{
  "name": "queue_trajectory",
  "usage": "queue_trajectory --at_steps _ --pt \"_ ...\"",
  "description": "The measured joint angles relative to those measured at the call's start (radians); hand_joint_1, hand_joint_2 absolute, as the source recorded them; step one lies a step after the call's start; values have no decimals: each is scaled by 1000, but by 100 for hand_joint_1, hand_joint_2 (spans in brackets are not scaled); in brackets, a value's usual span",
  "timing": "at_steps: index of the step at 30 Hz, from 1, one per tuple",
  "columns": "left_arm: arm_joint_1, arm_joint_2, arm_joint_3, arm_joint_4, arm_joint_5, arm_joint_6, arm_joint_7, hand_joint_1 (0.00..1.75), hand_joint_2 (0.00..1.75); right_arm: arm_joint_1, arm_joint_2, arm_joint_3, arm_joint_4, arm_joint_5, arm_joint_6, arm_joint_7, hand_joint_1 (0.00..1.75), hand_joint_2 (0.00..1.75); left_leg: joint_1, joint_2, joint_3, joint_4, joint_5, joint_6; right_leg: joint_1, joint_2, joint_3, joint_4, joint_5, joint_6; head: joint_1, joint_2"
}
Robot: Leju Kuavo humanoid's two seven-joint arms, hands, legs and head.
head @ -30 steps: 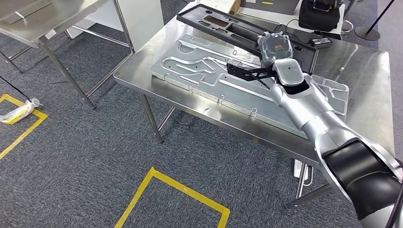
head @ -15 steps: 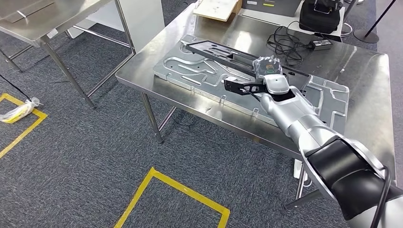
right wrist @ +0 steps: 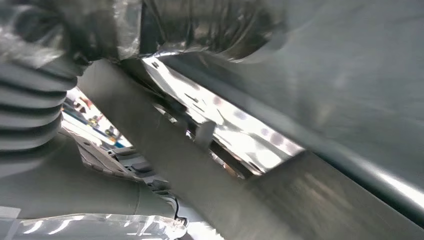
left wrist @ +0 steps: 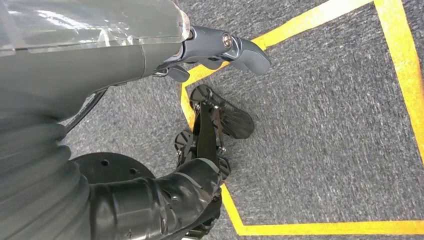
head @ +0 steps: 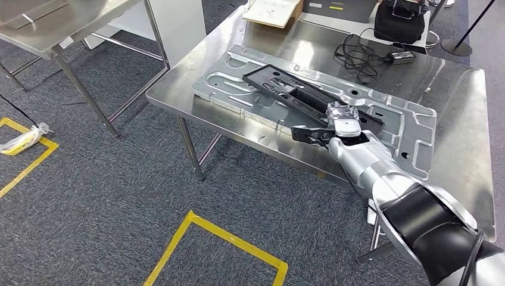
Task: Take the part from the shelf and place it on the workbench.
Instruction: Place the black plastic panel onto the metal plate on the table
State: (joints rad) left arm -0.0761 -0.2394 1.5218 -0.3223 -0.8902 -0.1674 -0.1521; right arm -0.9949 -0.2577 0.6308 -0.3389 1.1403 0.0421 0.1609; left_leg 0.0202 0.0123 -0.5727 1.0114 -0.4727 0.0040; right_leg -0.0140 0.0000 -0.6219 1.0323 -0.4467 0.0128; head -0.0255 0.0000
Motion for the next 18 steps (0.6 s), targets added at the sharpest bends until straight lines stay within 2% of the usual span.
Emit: queue_trajectory --at_steps 4,12,18 --pt "0 0 1 1 16 -10 5 0 0 1 -5 -13 6 -5 -16 14 0 0 0 1 1 0 0 0 0 1 2 0 0 1 0 0" --pt "-1 0 4 8 29 -29 8 0 0 -7 0 -14 -6 15 -121 21 0 0 0 0 1 1 1 0 0 0 2 0 1 2 0 0" --pt "0 -4 4 10 38 -44 2 0 0 -32 13 -15 -75 26 -269 -23 0 0 0 0 1 1 1 0 0 0 2 0 1 2 0 0"
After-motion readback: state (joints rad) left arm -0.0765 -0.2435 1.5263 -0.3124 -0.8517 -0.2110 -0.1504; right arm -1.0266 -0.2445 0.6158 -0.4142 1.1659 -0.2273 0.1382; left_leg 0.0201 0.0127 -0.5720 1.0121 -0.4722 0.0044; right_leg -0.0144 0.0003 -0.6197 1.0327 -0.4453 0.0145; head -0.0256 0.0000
